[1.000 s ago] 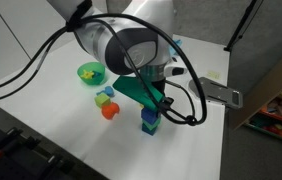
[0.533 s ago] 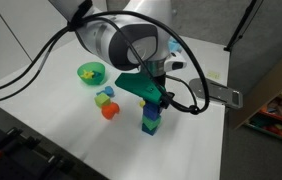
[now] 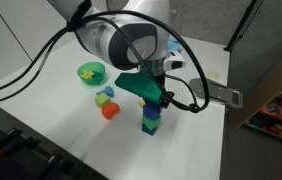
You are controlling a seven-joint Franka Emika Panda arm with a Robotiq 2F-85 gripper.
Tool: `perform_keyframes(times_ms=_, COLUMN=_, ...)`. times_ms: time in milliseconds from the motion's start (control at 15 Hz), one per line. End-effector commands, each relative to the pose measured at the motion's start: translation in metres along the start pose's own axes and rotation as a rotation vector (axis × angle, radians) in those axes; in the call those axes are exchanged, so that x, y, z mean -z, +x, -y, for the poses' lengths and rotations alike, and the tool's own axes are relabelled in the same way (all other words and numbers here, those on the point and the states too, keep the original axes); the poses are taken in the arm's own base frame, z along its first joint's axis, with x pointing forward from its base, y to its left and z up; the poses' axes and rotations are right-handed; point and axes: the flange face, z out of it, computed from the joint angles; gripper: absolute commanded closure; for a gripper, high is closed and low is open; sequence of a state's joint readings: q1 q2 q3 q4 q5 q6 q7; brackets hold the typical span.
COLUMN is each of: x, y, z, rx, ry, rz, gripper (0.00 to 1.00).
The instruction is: Pick up the green block and stack it on the navy blue block, pick up the neon blue block and stack it on the green block, Pick up the orange toy and stack it on the neon blue block, pick up the light green block and stack it on the neon blue block top
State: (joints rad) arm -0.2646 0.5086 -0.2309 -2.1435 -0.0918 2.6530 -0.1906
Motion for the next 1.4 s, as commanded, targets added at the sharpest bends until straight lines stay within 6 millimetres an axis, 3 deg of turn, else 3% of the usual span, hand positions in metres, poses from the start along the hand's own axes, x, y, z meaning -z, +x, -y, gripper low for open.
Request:
perform_keyframes(times_ms=0, x=-0.002, y=0.003, z=-0.006, rx=-0.011, ry=-0.027, rz=0.006, gripper=0.72)
perform_keyframes(times_ms=267, x=-0.008, y=0.001, z=-0.006, rx=-0.01, ry=-0.026, rz=0.016, gripper=0.72)
perform_keyframes(times_ms=333, x=-0.009, y=0.0, z=-0.006, rx=-0.008, ry=-0.023, rz=0.017, gripper=0.6)
perform_keyframes(times_ms=400, x=-0.008, y=0.0, z=-0.005, rx=-0.008, ry=-0.023, rz=0.017, gripper=0.22)
perform_keyframes(times_ms=533, x=-0.002, y=-0.002, z=-0.002, rx=-0.005, ry=-0.021, rz=0.011, gripper=0.22)
perform_keyframes(times_ms=733, x=0.013, y=-0.005, z=0.005, rx=-0.007, ry=-0.019, rz=-0.006, gripper=0.01)
perform_keyframes(times_ms=1067, x=0.047, y=-0.017, z=0.039, rx=0.024, ry=-0.003, rz=-0.028, gripper=0.0)
perform_keyframes(times_ms=1333, x=0.05, y=-0.034, z=0.076, rx=0.087, ry=0.029, rz=0.012, gripper=0.0)
